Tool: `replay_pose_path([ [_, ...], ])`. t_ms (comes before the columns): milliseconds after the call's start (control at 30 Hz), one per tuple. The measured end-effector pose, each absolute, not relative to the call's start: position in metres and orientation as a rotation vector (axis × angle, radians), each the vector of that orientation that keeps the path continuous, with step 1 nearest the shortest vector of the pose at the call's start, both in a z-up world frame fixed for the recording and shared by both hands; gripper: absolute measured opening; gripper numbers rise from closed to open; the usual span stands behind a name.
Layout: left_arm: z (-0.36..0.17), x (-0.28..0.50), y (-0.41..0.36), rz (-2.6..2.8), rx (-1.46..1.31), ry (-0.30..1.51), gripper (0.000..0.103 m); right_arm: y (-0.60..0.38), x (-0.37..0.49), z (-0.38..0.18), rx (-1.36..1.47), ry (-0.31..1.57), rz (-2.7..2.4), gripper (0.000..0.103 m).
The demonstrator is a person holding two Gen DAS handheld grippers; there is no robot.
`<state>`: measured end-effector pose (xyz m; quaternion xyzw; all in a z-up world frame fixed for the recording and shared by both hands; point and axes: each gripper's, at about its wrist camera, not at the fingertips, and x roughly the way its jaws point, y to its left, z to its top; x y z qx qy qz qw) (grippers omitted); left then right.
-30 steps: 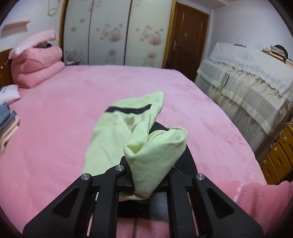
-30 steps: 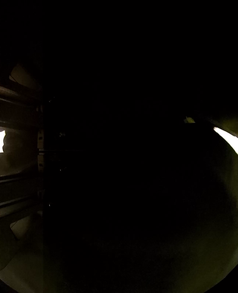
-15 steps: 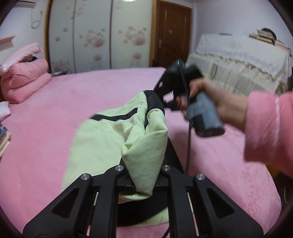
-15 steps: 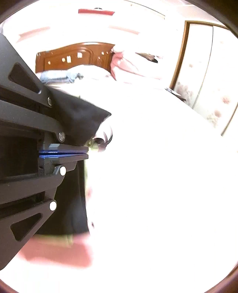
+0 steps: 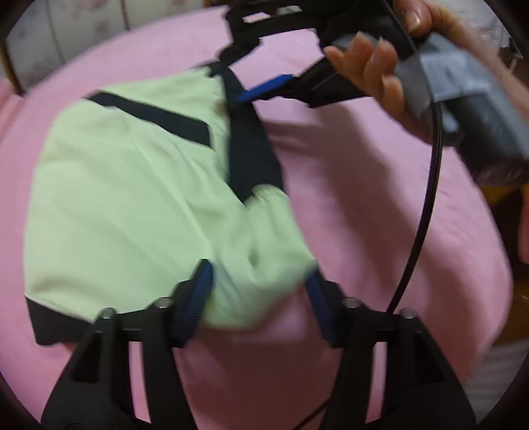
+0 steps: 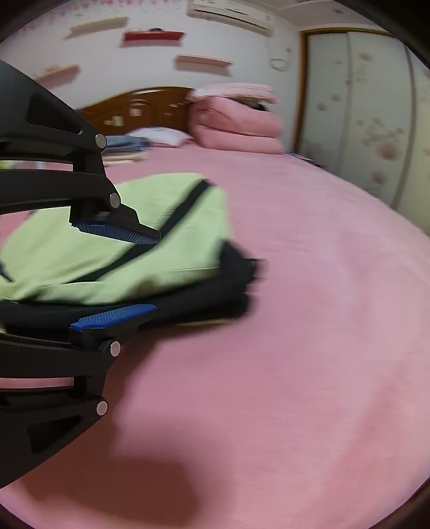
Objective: Fold large clothes
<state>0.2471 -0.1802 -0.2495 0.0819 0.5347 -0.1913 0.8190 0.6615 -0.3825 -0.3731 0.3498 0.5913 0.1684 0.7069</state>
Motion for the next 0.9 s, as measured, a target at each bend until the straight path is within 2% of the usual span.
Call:
replay_pose_path([
  [33,-0.244,0.243,-0.179,-0.428,0.168,1.158,0.057,-0.380,0.657,-0.374,0.755,1.333,0.388,0.040],
  [100,-0.232,0.235,-0.174,-0.448,0.151,1.173,0.057,-0.380,0.646,-0.369,0.714,1.358,0.419,0.051],
  [133,-0.228,0.233,-0.169,-0.450,0.140,1.181,0.058,-0.364,0.632,-0.367,0.704,1.372,0.422,0.063],
  [167,-0.223,0.232,-0.163,-0.442,0.129,1.195,0.059,-0.360,0.625,-0.367,0.689,1.398,0.421,0.069],
  [300,-0.209,0.235,-0.110,-0.307,0.070,1.226,0.061,-0.354,0.592,-0.376,0.636,1.454,0.444,0.068],
  [333,-0.208,0.236,-0.102,-0.274,0.061,1.225,0.061,-0.355,0.582,-0.379,0.620,1.461,0.456,0.061],
  [367,-0.206,0.239,-0.093,-0.231,0.053,1.223,0.061,-0.343,0.571,-0.384,0.594,1.465,0.480,0.031],
  [400,-0.203,0.244,-0.084,-0.199,0.047,1.220,0.061,-0.339,0.569,-0.384,0.567,1.462,0.492,0.016],
  [433,-0.200,0.249,-0.075,-0.162,0.040,1.217,0.061,-0.340,0.564,-0.385,0.528,1.450,0.477,0.007],
  [533,-0.190,0.256,-0.052,-0.091,0.033,1.179,0.061,-0.320,0.570,-0.370,0.498,1.363,0.475,0.005],
  [700,-0.189,0.283,-0.021,-0.037,-0.094,1.230,0.061,-0.382,0.536,-0.317,0.491,1.179,0.362,0.004],
  [767,-0.195,0.294,-0.012,-0.010,-0.152,1.244,0.061,-0.388,0.534,-0.328,0.368,1.221,0.255,0.004],
  [900,-0.197,0.316,0.000,0.043,-0.213,1.232,0.061,-0.400,0.536,-0.353,0.420,1.309,0.220,0.010],
])
